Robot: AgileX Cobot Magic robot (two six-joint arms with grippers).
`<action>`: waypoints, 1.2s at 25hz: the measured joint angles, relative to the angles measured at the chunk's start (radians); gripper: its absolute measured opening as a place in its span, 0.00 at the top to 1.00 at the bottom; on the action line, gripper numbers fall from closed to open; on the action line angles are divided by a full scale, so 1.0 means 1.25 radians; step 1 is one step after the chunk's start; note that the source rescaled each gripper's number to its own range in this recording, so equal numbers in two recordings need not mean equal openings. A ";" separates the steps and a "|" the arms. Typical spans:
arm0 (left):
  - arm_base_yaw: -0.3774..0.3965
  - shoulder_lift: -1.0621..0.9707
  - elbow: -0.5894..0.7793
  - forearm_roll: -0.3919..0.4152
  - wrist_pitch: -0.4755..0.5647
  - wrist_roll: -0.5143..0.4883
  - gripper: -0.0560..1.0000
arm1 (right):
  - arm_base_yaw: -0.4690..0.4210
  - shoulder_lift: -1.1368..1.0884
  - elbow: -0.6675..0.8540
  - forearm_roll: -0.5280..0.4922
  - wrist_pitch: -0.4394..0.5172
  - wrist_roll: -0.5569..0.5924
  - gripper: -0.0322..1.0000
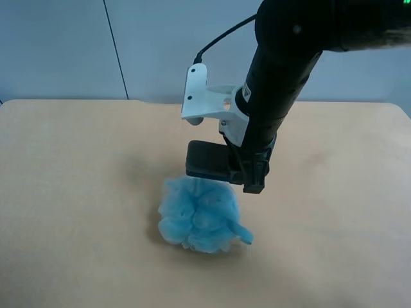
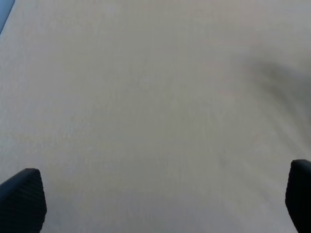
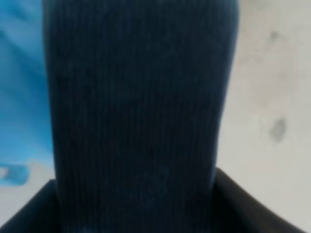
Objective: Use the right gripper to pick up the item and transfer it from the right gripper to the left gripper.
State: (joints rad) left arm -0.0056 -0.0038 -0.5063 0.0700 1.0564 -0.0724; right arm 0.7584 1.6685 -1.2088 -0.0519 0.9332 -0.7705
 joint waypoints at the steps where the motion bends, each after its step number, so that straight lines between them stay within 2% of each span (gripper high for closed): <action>1: 0.000 0.000 0.000 0.000 0.000 0.000 0.00 | 0.000 -0.001 -0.016 0.002 0.016 0.000 0.97; 6: 0.000 0.000 0.000 0.000 0.000 0.000 0.00 | 0.000 -0.003 -0.085 0.058 0.065 -0.002 0.97; 9: 0.000 0.000 0.000 -0.001 0.000 0.000 0.00 | 0.000 -0.014 -0.110 0.130 0.069 -0.031 0.97; 11: 0.000 0.003 0.000 -0.004 0.000 0.000 0.00 | 0.000 -0.022 -0.112 0.140 0.069 -0.039 0.97; 16: 0.000 0.075 0.000 -0.044 0.000 0.009 0.00 | 0.000 -0.044 -0.113 0.175 0.069 -0.079 0.97; 21: 0.000 0.176 -0.034 -0.085 -0.021 0.065 0.00 | 0.000 -0.051 -0.113 0.213 0.067 -0.118 0.97; 25: 0.000 0.256 -0.071 -0.140 -0.054 0.112 0.00 | 0.027 -0.051 -0.113 0.203 0.056 -0.130 0.97; 30: 0.000 0.368 -0.106 -0.259 -0.062 0.164 0.00 | 0.106 -0.051 -0.113 0.164 0.030 -0.134 0.97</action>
State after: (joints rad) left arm -0.0056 0.4568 -0.6389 -0.2532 0.9790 0.1326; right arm 0.8910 1.6053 -1.3497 0.1537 0.9704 -0.9380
